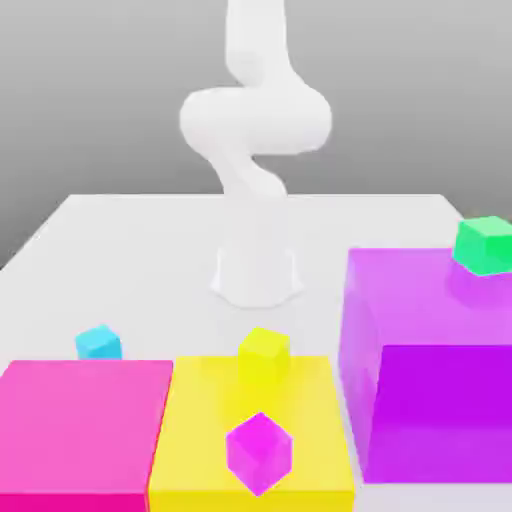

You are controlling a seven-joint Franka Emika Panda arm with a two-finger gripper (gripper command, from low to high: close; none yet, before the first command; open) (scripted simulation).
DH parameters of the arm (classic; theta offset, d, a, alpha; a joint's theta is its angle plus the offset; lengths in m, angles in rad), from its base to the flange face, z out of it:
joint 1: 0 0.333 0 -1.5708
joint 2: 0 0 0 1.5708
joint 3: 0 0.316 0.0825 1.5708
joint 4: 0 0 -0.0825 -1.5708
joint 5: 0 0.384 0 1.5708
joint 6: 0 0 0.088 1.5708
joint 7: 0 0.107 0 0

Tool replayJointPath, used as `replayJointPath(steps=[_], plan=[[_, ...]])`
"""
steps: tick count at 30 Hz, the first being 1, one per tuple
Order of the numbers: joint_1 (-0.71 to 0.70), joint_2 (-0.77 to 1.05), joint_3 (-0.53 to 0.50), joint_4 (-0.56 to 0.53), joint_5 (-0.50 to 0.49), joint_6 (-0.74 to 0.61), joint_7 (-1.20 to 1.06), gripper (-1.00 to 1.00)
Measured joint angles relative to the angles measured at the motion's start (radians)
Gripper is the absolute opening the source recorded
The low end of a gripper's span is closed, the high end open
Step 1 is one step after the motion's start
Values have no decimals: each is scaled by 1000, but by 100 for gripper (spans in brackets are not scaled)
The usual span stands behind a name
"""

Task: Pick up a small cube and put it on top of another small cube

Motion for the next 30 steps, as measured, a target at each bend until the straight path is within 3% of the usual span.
replayJointPath(steps=[17,30], plan=[[-410,367,5,-302,34,279,715,0],[-679,643,-35,-531,-2,491,1300,0]])
